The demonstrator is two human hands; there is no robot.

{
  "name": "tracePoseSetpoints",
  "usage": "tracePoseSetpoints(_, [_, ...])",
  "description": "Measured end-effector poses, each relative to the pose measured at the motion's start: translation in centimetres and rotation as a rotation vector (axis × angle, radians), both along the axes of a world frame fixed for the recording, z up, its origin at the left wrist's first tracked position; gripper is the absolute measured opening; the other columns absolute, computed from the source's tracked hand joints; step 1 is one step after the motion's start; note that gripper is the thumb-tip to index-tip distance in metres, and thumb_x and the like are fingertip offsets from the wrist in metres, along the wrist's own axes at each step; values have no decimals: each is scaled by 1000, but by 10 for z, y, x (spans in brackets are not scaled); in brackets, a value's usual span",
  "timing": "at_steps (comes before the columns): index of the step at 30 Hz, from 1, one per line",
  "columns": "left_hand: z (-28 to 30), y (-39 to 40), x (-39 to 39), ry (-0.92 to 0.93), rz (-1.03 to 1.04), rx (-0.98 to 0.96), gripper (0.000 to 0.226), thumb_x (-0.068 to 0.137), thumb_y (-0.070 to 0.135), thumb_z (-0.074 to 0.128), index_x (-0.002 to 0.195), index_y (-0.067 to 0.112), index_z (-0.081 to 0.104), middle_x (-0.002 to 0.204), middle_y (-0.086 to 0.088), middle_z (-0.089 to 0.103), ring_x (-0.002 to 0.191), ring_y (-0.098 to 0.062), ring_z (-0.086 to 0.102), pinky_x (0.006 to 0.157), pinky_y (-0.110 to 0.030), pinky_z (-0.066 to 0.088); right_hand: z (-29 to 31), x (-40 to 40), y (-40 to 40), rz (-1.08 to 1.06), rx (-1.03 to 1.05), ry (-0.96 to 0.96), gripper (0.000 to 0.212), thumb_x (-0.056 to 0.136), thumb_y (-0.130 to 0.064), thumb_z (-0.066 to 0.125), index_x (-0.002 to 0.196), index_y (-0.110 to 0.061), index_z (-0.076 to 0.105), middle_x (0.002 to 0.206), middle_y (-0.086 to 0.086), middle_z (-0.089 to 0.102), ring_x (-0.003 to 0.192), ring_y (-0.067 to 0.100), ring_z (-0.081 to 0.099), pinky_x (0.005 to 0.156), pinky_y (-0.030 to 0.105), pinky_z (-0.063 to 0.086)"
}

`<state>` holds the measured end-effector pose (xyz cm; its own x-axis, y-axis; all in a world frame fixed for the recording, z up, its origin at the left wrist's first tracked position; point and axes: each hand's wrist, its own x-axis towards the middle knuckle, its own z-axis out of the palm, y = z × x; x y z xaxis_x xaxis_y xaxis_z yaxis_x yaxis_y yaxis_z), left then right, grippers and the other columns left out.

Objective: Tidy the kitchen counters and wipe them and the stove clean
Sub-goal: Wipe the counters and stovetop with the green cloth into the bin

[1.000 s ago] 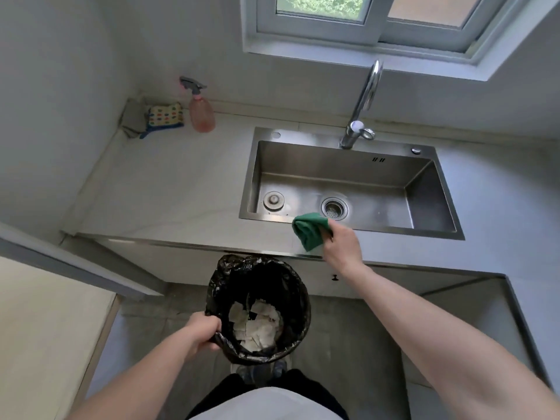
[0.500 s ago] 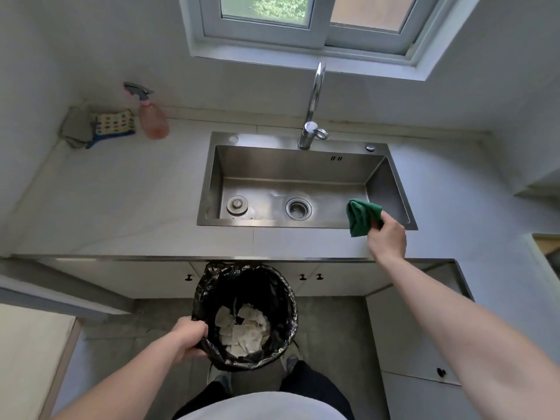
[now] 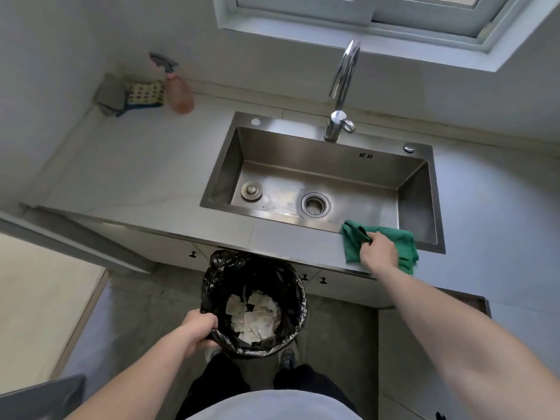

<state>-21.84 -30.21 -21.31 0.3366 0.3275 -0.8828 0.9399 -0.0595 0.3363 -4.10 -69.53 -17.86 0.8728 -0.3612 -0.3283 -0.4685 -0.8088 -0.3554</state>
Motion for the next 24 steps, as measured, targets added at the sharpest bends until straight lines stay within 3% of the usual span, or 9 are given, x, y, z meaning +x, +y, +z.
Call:
tracePoseSetpoints(3, [2, -10, -5, -9, 53, -7, 22, 79, -10, 46, 92, 1, 60, 78, -21, 64, 61, -32, 69, 49, -34, 58, -5, 4, 28, -18, -36, 19, 45, 96, -17, 51, 136, -33, 62, 158, 0, 43, 133, 35, 51, 103, 42, 48])
tracePoseSetpoints(7, [4, -17, -7, -9, 73, 0, 22, 80, -9, 46, 92, 3, 60, 78, -18, 62, 58, -28, 66, 46, -31, 55, -5, 3, 63, 105, -62, 43, 48, 96, -18, 50, 139, -36, 59, 160, -3, 39, 138, 37, 46, 102, 44, 50])
tracePoseSetpoints(10, [5, -19, -8, -3, 77, 2, 23, 78, -8, 46, 92, 4, 61, 76, -17, 64, 57, -27, 68, 52, -35, 58, -6, -1, 90, 239, -53, 27, 48, 97, -14, 49, 141, -31, 59, 160, -2, 40, 142, 38, 41, 103, 43, 47])
tracePoseSetpoints(16, [9, -14, -4, -6, 52, 0, 22, 79, -8, 45, 91, 5, 59, 71, -16, 63, 53, -25, 67, 51, -36, 59, -1, -28, 165, 504, 31, -7, 42, 95, -5, 47, 126, -25, 66, 144, 5, 59, 133, 37, 49, 98, 45, 50])
tracePoseSetpoints(19, [12, -9, 0, -7, 14, -3, 21, 80, -8, 45, 91, 5, 59, 72, -16, 65, 56, -26, 68, 51, -36, 60, 1, -36, 172, 541, 47, 6, 37, 95, -7, 47, 119, -28, 67, 117, 12, 69, 112, 38, 61, 84, 40, 50])
tracePoseSetpoints(22, [11, -3, 7, -3, -43, -9, 23, 83, -7, 46, 95, 5, 61, 81, -18, 68, 63, -28, 70, 48, -33, 57, 10, -54, 173, 621, 108, 25, 30, 97, -14, 47, 114, -30, 67, 105, 5, 73, 96, 34, 66, 70, 34, 43])
tracePoseSetpoints(24, [10, 1, 11, 6, -82, -21, 25, 83, -5, 47, 99, 5, 63, 86, -19, 71, 65, -29, 71, 49, -32, 57, 15, -73, 177, 638, 218, 55, 30, 100, -19, 45, 116, -32, 66, 107, 0, 74, 97, 30, 66, 71, 34, 46])
